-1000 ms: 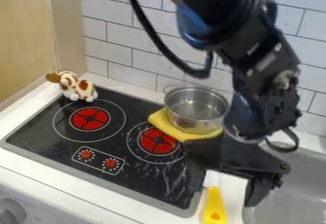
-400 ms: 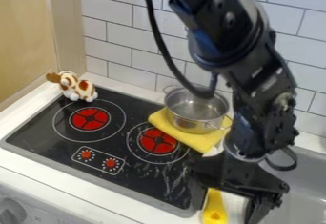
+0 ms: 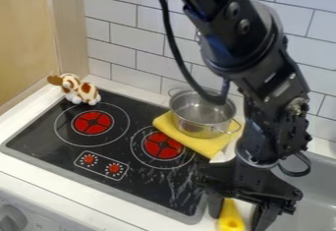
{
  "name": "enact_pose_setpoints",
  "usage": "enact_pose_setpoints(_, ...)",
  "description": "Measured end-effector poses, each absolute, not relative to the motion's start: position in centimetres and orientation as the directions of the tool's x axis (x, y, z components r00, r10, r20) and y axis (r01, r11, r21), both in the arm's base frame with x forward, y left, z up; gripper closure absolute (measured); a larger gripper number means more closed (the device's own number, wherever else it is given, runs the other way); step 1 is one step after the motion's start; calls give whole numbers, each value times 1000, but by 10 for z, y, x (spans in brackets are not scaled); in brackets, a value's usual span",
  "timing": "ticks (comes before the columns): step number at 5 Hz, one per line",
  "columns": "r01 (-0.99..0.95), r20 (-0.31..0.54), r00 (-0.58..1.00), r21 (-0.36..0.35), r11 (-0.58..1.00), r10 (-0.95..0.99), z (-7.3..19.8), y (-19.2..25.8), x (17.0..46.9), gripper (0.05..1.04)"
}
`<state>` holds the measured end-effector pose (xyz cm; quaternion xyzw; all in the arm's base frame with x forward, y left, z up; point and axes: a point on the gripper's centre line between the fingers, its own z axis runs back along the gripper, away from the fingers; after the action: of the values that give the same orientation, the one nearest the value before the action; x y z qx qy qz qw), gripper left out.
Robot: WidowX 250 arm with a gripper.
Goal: Move the yellow knife on the bottom part of the left burner
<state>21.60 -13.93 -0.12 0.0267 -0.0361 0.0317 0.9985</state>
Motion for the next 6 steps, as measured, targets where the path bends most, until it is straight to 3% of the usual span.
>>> enact_pose_setpoints(1, -63, 78, 995, 51, 997, 59, -1, -139, 217, 631)
enact_pose_setpoints(5, -15, 68, 998, 95, 995, 8, 1, -140, 215, 635)
enact_pose_setpoints(6, 16, 117, 993, 52, 999, -22, 11, -160, 227, 635)
